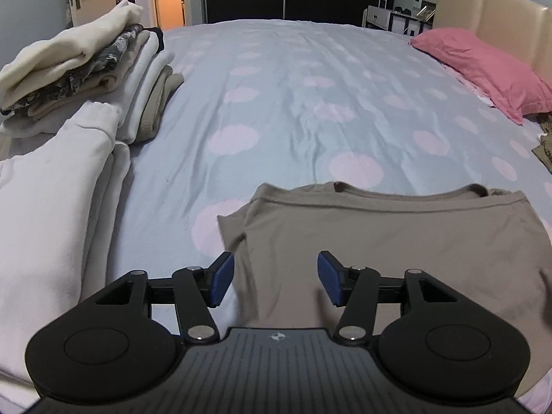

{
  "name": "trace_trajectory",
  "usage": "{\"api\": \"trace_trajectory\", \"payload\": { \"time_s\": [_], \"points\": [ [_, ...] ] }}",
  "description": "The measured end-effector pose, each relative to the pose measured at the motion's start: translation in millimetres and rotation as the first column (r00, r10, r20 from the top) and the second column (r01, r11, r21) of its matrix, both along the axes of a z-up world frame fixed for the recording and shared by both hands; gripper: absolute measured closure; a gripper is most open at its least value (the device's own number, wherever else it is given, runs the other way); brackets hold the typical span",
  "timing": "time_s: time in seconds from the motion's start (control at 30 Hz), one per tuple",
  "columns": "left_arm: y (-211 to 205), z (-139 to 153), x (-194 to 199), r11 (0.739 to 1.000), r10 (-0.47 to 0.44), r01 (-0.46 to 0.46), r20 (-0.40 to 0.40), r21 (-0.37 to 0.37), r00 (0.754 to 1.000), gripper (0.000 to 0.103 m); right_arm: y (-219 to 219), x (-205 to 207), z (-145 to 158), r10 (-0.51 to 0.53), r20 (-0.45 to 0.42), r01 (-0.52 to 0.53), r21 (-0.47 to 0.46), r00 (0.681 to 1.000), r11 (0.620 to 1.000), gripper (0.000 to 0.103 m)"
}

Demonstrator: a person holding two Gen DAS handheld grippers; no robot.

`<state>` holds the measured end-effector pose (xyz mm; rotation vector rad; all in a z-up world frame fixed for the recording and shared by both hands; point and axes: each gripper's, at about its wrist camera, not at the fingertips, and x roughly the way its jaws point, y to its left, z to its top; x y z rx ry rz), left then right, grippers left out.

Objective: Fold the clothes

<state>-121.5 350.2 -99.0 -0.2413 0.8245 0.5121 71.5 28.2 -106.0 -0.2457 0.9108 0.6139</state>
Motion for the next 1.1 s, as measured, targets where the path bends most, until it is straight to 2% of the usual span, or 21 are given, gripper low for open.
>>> {"api": "trace_trajectory", "payload": {
  "time_s": [0.07,0.2,0.3,0.47,0.53,0.6,0.7,0.87,0.9,0.97,1.0,1.03,1.1],
  "points": [
    [7,-1,2,1.000,0.014,-0.014,0.007,-0.014,1.000,0.051,-7,7,-2,-0.022,-0.010,0.022,0.020,1.000,1.000,0.019],
    [23,-8,4,0.997,0.072,-0.072,-0.002,-0.040,0.997,0.051,-19,30,-10,-0.086,-0.125,0.100,0.107,0.988,0.989,0.019],
    [29,-17,6,0.995,0.083,-0.084,-0.023,-0.045,0.996,0.051,-21,42,-15,-0.121,-0.164,0.144,0.138,0.979,0.980,0.019],
    [36,-31,11,0.990,0.086,-0.091,-0.056,-0.107,0.995,0.051,-22,54,-28,-0.154,-0.222,0.192,0.159,0.963,0.968,0.021],
    [39,-35,10,0.987,0.092,-0.099,-0.060,-0.123,0.994,0.051,-24,58,-35,-0.171,-0.253,0.215,0.157,0.952,0.964,0.028],
    [41,-38,9,0.985,0.097,-0.104,-0.061,-0.138,0.993,0.051,-26,62,-42,-0.186,-0.281,0.239,0.165,0.942,0.957,0.027],
    [43,-40,8,0.981,0.100,-0.107,-0.057,-0.159,0.993,0.051,-25,66,-45,-0.196,-0.290,0.254,0.176,0.937,0.951,0.027],
    [47,-39,6,0.979,0.100,-0.106,-0.045,-0.173,0.994,0.051,-14,66,-44,-0.192,-0.256,0.242,0.176,0.947,0.954,0.029],
    [48,-38,6,0.979,0.097,-0.103,-0.042,-0.174,0.994,0.052,-11,66,-44,-0.189,-0.247,0.235,0.171,0.950,0.957,0.035],
    [50,-36,5,0.979,0.100,-0.105,-0.036,-0.174,0.994,0.052,-6,64,-41,-0.166,-0.219,0.205,0.171,0.961,0.964,0.064],
    [51,-35,4,0.979,0.104,-0.108,-0.032,-0.174,0.994,0.054,-4,64,-40,-0.149,-0.220,0.190,0.179,0.964,0.965,0.085],
    [52,-33,2,0.978,0.107,-0.110,-0.027,-0.175,0.994,0.056,-1,64,-38,-0.132,-0.226,0.176,0.189,0.965,0.966,0.089],
    [55,-31,0,0.977,0.114,-0.115,-0.017,-0.180,0.993,0.057,4,61,-32,-0.120,-0.217,0.163,0.191,0.969,0.968,0.091]
  ]
}}
